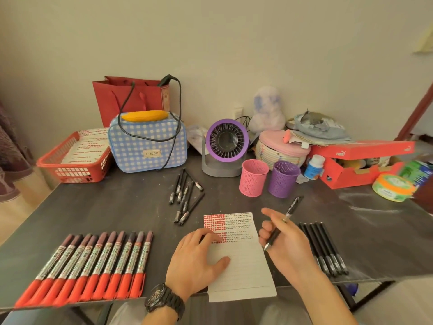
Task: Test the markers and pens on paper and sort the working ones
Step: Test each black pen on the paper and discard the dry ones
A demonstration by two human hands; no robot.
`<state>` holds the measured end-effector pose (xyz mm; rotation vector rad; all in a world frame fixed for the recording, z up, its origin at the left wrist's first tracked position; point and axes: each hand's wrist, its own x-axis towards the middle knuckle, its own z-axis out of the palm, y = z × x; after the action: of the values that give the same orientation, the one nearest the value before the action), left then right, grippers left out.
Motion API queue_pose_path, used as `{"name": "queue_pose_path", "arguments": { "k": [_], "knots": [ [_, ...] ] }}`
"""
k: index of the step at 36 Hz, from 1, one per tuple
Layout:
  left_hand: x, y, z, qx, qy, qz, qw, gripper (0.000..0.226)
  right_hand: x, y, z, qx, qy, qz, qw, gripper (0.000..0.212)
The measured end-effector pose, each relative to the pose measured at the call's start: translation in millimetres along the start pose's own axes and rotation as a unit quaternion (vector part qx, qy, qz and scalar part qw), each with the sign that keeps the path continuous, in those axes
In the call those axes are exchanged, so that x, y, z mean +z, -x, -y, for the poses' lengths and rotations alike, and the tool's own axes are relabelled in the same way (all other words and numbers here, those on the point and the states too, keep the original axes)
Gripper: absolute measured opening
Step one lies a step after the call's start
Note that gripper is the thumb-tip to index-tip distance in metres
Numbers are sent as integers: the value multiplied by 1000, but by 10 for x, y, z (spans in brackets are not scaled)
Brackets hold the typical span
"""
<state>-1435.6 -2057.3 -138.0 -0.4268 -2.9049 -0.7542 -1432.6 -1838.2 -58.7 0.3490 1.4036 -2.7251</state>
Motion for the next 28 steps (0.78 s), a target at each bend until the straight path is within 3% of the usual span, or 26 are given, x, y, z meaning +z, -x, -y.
{"name": "queue_pose_path", "arguments": {
  "k": [2, 6, 10, 21, 28],
  "knots": [
    [2, -6, 1, 0, -1, 3, 1000, 58, -17, 52, 50, 22, -40, -4, 999, 25],
    [13, 7, 12, 10, 2, -12, 1000, 54, -89, 114, 88, 103, -126, 16, 987, 73],
    [10, 10, 16, 11, 9, -19, 1000, 53, -73, 121, 17, 126, -168, 34, 977, 88],
    [-4, 10, 6, 5, 3, -12, 1000, 52, 142, 194, -146, 128, -234, 60, 962, 75],
    [-9, 6, -20, 4, 0, 0, 1000, 52, 109, 297, -250, 130, -257, 16, 958, 69]
  ]
}}
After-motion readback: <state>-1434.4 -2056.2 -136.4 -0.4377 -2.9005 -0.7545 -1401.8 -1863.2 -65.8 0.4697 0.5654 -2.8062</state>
